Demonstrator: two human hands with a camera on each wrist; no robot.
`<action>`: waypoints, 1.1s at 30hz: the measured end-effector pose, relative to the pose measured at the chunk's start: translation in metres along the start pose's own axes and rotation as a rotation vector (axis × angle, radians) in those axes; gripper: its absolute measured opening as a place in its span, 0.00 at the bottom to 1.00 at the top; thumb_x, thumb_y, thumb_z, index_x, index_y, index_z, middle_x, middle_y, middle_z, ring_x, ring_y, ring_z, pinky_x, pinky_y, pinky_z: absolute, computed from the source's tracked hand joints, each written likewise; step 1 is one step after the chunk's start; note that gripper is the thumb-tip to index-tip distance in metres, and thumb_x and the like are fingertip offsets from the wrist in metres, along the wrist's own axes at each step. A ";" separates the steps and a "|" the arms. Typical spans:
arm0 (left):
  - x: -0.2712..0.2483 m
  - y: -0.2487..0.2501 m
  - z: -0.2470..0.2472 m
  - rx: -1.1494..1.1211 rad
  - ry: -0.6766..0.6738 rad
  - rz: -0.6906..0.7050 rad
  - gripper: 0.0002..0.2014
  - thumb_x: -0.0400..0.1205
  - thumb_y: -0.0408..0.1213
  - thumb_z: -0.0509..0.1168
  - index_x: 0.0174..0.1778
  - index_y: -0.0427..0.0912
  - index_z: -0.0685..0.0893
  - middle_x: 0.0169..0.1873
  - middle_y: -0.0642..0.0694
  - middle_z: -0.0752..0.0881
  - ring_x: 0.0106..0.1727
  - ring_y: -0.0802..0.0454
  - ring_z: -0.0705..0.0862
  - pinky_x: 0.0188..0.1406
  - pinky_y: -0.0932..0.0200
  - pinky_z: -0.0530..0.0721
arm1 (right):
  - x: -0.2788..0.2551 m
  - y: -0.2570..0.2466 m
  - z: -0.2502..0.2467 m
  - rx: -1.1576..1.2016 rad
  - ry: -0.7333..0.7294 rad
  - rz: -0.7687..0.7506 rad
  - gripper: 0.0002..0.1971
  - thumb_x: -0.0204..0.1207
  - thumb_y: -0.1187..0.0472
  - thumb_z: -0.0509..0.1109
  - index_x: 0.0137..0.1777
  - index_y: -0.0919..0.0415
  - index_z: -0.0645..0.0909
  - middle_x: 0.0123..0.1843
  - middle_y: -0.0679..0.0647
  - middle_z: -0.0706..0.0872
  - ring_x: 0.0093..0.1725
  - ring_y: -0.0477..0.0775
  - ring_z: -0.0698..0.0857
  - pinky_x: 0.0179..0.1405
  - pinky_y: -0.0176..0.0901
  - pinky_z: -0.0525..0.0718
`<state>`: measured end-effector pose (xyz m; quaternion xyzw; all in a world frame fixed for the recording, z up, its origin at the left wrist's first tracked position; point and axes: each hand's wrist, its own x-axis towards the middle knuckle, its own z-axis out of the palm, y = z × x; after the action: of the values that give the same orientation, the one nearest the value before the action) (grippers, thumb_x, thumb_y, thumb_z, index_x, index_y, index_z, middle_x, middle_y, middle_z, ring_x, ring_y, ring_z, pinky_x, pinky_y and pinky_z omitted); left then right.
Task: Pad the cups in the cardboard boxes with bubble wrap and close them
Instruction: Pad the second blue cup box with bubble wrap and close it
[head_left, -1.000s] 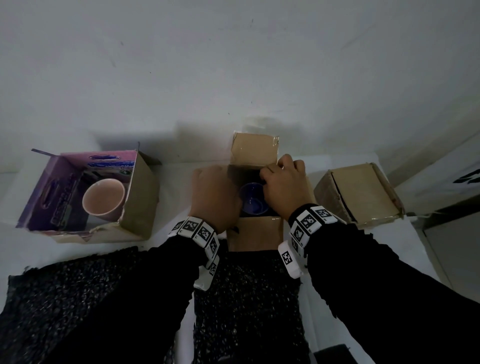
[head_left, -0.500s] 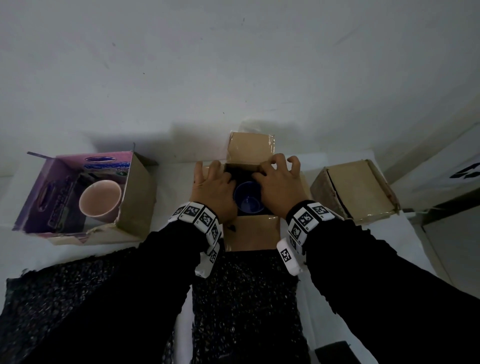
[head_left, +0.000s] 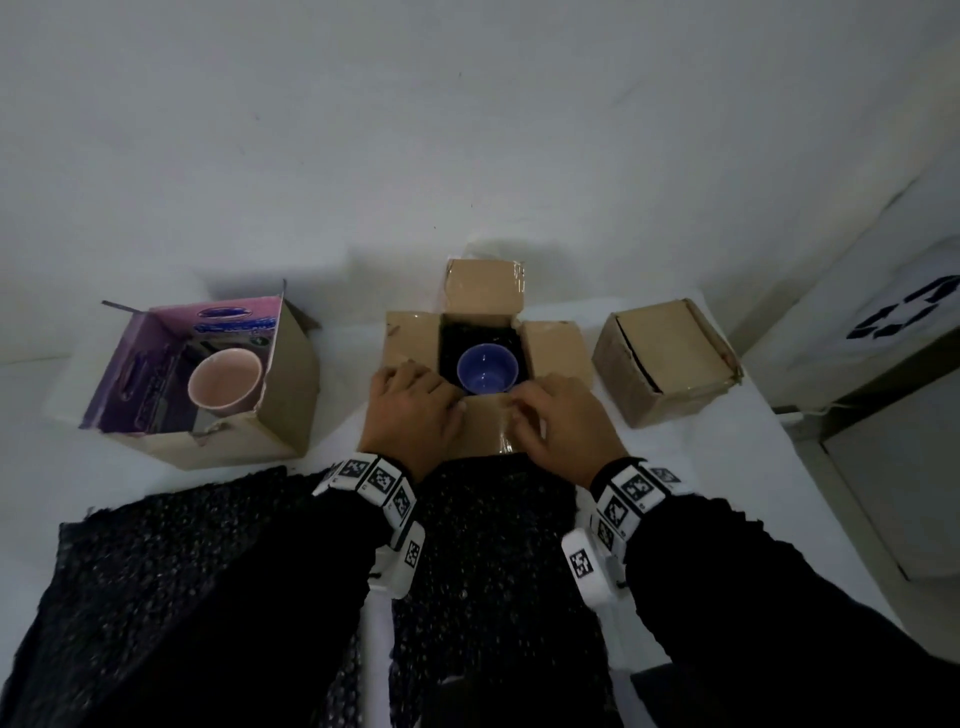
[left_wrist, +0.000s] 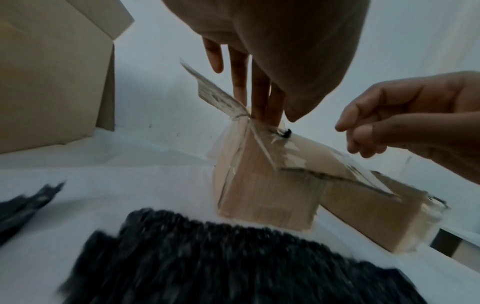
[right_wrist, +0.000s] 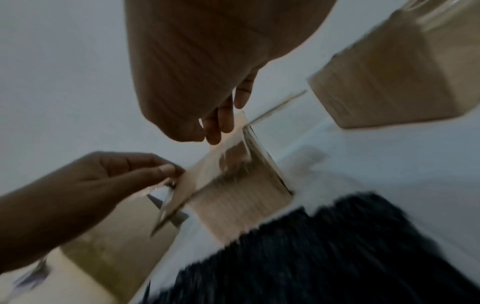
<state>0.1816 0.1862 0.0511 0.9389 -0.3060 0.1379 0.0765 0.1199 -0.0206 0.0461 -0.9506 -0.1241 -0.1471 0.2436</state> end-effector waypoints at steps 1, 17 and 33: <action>-0.010 0.003 -0.001 -0.019 -0.001 0.011 0.14 0.78 0.50 0.59 0.48 0.50 0.86 0.48 0.52 0.87 0.55 0.47 0.81 0.57 0.46 0.71 | -0.015 -0.004 0.004 0.001 -0.024 0.020 0.08 0.76 0.58 0.66 0.51 0.56 0.82 0.45 0.54 0.86 0.44 0.56 0.80 0.42 0.50 0.76; -0.123 0.030 0.009 -0.214 -0.445 -0.077 0.48 0.73 0.69 0.63 0.84 0.50 0.51 0.81 0.48 0.60 0.78 0.45 0.63 0.72 0.46 0.66 | -0.102 -0.039 0.040 0.050 -0.148 0.242 0.10 0.66 0.59 0.78 0.44 0.51 0.82 0.54 0.50 0.79 0.55 0.58 0.76 0.49 0.53 0.78; -0.073 0.026 -0.042 -0.409 0.048 -0.373 0.09 0.83 0.48 0.62 0.48 0.47 0.73 0.36 0.48 0.80 0.44 0.40 0.82 0.48 0.49 0.69 | -0.073 -0.045 -0.017 0.650 -0.156 0.641 0.13 0.81 0.62 0.69 0.65 0.61 0.81 0.60 0.57 0.87 0.61 0.57 0.85 0.62 0.52 0.82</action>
<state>0.1011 0.2154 0.0702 0.9405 -0.1473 0.0792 0.2957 0.0351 -0.0025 0.0546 -0.8234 0.1186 0.0540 0.5523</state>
